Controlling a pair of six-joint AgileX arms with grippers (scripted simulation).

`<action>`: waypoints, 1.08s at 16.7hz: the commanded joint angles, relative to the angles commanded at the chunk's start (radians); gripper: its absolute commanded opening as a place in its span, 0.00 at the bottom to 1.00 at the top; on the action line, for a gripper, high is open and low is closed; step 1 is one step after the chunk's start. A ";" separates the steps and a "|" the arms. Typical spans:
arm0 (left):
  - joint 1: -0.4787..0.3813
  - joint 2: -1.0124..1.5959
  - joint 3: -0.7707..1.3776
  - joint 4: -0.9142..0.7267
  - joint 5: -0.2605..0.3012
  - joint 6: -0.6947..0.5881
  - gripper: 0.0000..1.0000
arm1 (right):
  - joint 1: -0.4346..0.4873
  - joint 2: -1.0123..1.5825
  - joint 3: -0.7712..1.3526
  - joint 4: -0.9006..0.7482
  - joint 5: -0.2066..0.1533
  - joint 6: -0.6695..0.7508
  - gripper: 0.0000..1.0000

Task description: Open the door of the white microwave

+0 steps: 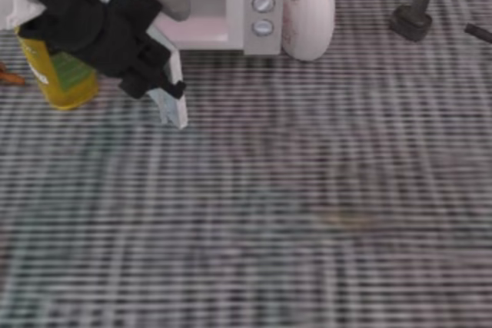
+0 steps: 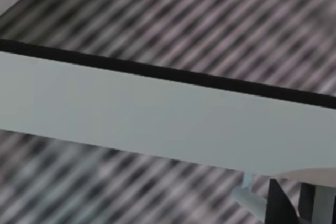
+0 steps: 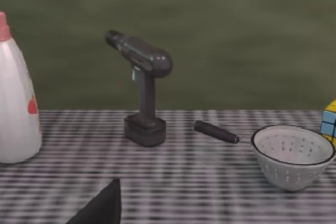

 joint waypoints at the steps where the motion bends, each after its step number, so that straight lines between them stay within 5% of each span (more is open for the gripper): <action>1: 0.000 0.000 0.000 0.000 0.000 0.000 0.00 | 0.000 0.000 0.000 0.000 0.000 0.000 1.00; 9: -0.003 0.002 -0.003 -0.001 0.006 0.001 0.00 | 0.000 0.000 0.000 0.000 0.000 0.000 1.00; 18: 0.077 -0.022 -0.020 -0.054 0.093 0.194 0.00 | 0.000 0.000 0.000 0.000 0.000 0.000 1.00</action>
